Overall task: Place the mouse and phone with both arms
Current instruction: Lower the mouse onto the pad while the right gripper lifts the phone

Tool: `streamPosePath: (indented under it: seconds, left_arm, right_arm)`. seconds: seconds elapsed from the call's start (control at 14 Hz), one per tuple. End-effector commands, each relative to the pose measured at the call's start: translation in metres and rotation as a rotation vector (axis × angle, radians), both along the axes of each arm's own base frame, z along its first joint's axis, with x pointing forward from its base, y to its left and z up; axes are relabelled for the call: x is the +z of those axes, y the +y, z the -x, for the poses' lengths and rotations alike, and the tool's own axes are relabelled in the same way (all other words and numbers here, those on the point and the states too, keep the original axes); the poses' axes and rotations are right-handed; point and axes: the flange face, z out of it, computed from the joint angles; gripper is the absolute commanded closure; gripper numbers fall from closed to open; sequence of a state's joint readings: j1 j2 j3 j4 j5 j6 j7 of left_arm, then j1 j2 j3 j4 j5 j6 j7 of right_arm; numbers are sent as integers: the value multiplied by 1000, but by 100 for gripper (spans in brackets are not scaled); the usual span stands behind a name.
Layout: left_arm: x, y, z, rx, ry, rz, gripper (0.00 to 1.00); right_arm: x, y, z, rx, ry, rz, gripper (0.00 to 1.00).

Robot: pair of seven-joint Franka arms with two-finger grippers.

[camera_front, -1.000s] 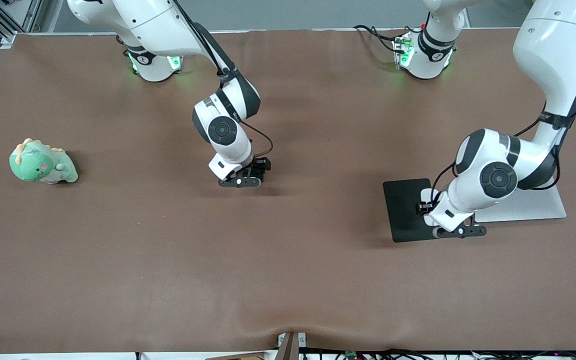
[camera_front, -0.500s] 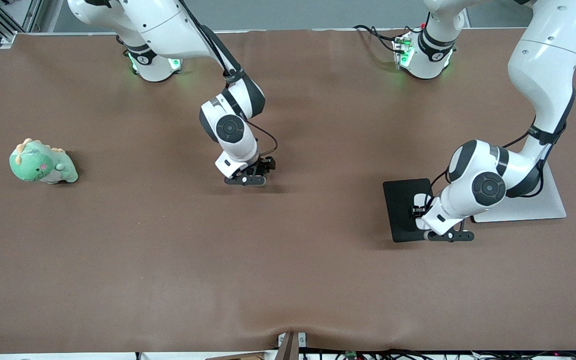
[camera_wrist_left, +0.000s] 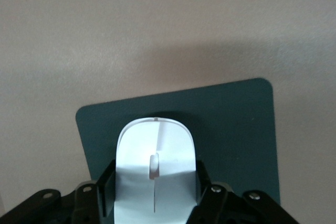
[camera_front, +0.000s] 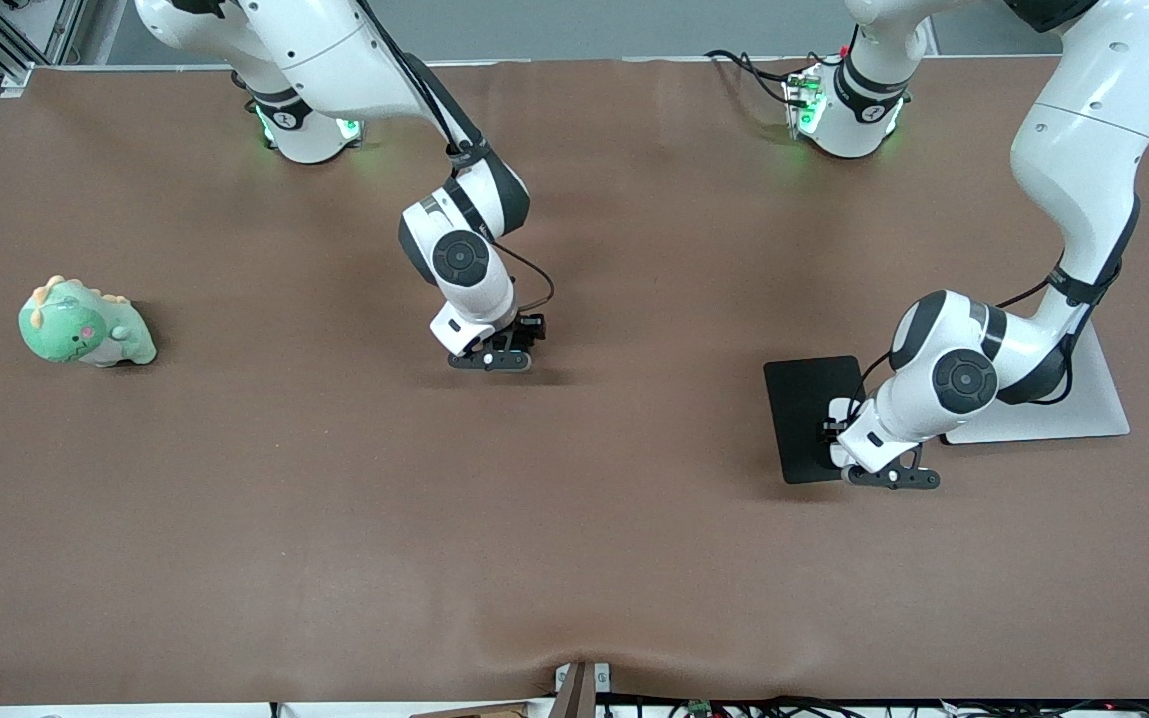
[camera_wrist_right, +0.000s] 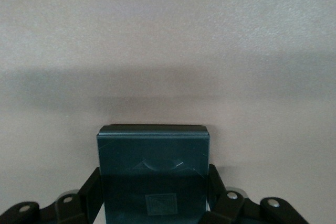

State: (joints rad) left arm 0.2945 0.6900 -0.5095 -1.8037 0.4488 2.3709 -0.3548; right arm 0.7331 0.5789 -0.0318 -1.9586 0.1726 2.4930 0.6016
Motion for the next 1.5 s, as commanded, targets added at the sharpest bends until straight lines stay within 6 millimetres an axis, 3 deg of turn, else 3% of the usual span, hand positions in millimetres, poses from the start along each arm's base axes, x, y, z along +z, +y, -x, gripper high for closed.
streamPosePath:
  seconds: [0.0,0.21,0.29,0.36,0.43,0.71,0.93,1.21,1.43]
  left_arm:
    - [-8,-2,-7,-23,-31,22,78]
    - [-16,-2,-7,-22,-29,26,70]
    - [-18,-3,-6,-28,-29,24,59]
    - [-21,-3,-6,-28,-27,27,34]
    - [-21,-3,-7,-26,-34,32,4]
    - [-15,0,-9,-19,-46,29,0]
    - [1,-1,-10,-16,-60,15,0]
    - [47,5,-8,-26,-31,-62,0]
    - [80,5,-5,-21,-14,-101,0]
  right_arm:
    - [23,-10,-13,-37,56,22,100]
    - [48,-36,-33,-88,50,8,100]
    - [50,-45,-38,-101,55,9,100]
    - [52,-56,-45,-113,60,10,100]
    - [56,-69,-52,-138,65,10,100]
    - [65,-117,-72,-204,99,20,100]
    - [67,-143,-70,-188,104,18,100]
    - [81,-189,-67,-187,106,5,100]
    - [87,-238,-64,-145,110,-13,100]
